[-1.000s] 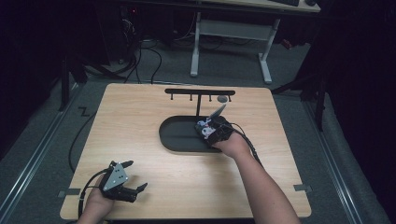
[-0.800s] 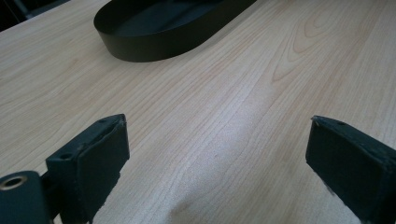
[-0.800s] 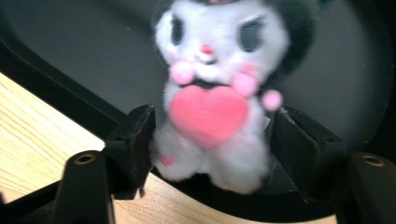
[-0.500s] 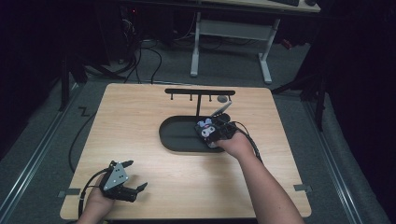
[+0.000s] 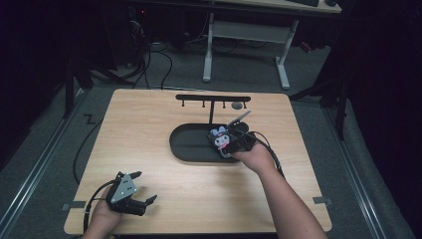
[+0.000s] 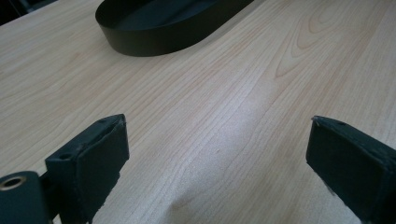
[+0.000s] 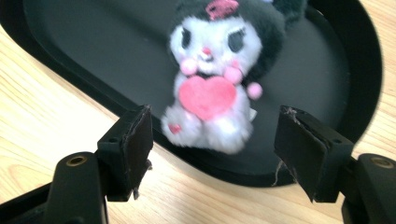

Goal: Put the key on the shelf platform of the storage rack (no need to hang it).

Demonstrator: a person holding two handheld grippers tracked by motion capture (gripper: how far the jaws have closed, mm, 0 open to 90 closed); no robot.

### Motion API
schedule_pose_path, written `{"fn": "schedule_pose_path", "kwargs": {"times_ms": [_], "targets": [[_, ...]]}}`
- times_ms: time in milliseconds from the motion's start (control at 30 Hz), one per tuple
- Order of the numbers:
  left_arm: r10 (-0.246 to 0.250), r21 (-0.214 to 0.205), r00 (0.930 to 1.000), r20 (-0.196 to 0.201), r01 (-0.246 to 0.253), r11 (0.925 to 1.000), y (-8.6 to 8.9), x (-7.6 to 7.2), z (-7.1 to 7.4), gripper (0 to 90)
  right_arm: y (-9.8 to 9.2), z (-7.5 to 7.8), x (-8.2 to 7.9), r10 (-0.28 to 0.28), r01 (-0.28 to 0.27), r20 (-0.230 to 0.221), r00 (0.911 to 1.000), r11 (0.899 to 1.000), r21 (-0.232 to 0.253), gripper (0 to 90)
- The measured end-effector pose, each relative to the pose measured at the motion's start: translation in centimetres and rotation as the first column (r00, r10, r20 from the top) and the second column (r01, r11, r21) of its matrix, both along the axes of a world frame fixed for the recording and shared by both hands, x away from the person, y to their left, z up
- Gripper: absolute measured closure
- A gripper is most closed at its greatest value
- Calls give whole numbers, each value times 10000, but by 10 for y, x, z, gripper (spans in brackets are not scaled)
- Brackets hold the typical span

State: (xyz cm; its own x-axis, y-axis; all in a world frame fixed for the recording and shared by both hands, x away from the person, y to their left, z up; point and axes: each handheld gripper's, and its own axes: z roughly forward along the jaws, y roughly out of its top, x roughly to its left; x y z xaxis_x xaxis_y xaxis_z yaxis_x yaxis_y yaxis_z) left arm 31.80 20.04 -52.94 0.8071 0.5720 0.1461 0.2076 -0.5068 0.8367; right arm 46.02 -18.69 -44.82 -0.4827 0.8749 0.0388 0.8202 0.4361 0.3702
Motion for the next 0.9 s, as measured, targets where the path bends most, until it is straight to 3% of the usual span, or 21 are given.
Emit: {"fn": "schedule_pose_path", "kwargs": {"times_ms": [200, 433, 667, 900], "targets": [[49, -29, 10000, 8, -49, 10000, 0, 1, 0, 64, -6, 2, -13, 10, -13, 163, 9999, 9998, 217, 285], [90, -15, 10000, -37, -90, 10000, 0, 2, 0, 64, -12, 0, -28, 263, -279, 704, 9972, 9994, 211, 266], [175, -5, 9998, -138, -176, 9998, 0, 2, -1, 64, -22, -3, -44, 85, -151, 1018, 9948, 9978, 641, 241], [553, -38, 9983, -194, -554, 9985, 2, 4, 0, 92, -41, -9, -66, -301, 169, 1829, 9827, 9972, 735, 222]]}}
